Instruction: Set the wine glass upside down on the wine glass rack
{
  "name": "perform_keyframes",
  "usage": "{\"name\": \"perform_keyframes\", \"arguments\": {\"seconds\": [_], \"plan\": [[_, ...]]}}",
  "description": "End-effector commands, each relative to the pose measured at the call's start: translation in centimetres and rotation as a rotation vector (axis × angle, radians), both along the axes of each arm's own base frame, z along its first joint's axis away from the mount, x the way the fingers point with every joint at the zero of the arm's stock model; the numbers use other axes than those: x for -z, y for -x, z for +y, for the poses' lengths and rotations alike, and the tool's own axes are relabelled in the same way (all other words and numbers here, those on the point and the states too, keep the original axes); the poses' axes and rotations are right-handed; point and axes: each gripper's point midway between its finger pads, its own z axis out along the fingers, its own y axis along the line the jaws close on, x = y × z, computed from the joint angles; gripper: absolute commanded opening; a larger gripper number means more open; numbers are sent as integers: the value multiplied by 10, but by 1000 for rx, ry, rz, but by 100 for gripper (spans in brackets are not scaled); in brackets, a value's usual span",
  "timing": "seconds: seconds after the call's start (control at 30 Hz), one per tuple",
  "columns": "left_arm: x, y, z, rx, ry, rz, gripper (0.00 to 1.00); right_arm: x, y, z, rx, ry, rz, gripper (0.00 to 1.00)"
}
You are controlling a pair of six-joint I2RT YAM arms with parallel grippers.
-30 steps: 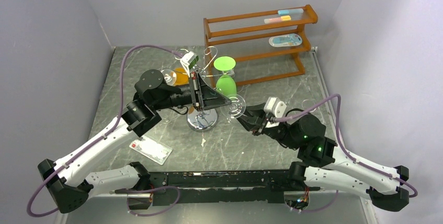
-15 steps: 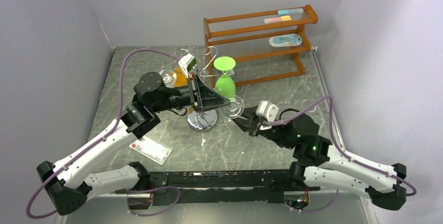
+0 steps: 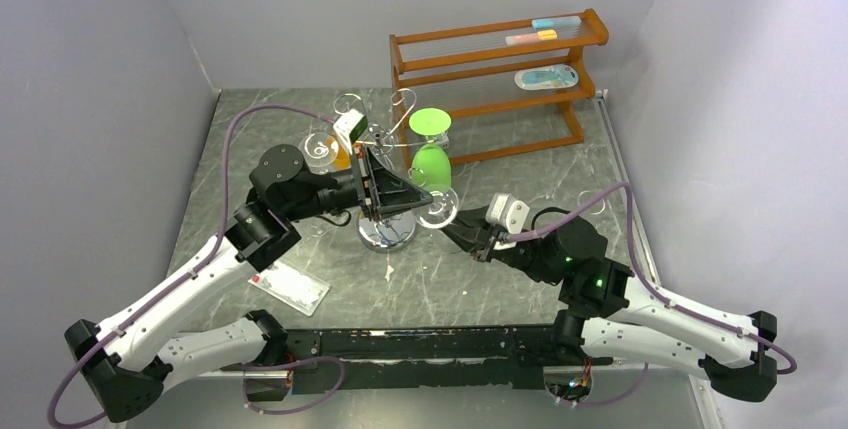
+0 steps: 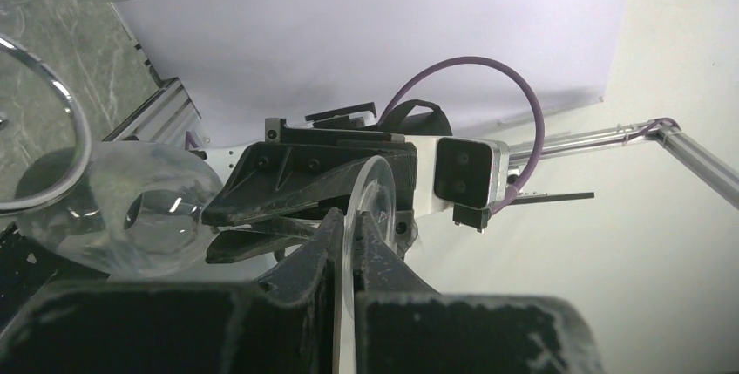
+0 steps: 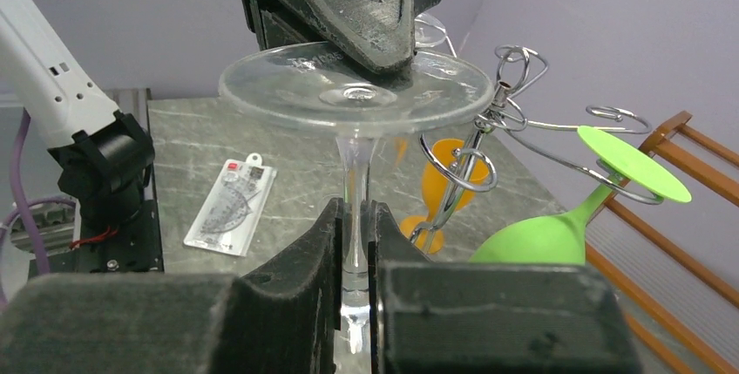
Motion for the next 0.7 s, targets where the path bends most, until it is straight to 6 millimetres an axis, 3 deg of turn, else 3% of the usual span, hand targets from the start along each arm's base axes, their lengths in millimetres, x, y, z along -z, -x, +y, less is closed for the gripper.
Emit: {"name": "perform_keyframes", "arguments": {"seconds": [0.0, 0.1, 0.27, 0.37, 0.53, 0.67], "plan": [[-34, -14, 21, -97, 117, -33, 5, 13, 6, -3, -24, 27, 15, 16], [-33, -15, 22, -103, 111, -34, 5, 18, 7, 2, -36, 52, 31, 22], [-28, -21, 24, -136, 93, -31, 5, 26, 4, 10, -43, 97, 50, 5], [-29, -22, 26, -138, 102, -27, 5, 22, 6, 8, -46, 68, 41, 1], [-27, -21, 26, -126, 116, -12, 5, 16, 1, 9, -20, 28, 37, 19], [-27, -19, 26, -116, 121, -6, 5, 15, -4, 16, -14, 21, 27, 22]]}}
